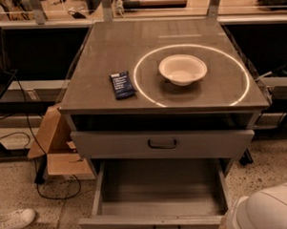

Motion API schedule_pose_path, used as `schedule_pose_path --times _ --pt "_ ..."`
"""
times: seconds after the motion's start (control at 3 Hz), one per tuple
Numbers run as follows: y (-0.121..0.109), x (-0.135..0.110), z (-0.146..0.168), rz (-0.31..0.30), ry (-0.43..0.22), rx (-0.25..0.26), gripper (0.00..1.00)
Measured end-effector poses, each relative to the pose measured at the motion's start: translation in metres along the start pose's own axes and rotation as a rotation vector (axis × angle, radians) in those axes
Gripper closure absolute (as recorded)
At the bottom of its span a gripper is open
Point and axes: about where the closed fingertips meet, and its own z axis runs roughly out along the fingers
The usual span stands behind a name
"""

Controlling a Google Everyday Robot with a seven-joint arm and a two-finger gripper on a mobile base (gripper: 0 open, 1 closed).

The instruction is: Close middle drawer

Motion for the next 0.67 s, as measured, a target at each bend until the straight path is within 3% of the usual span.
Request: schedule_pose_path --times 0.33,0.67 --pt "0.016 0.008 0.033 0.032 -0.002 -0.020 1.00" --pt "0.043 0.022 0.092 0.084 0.039 -0.073 1.00"
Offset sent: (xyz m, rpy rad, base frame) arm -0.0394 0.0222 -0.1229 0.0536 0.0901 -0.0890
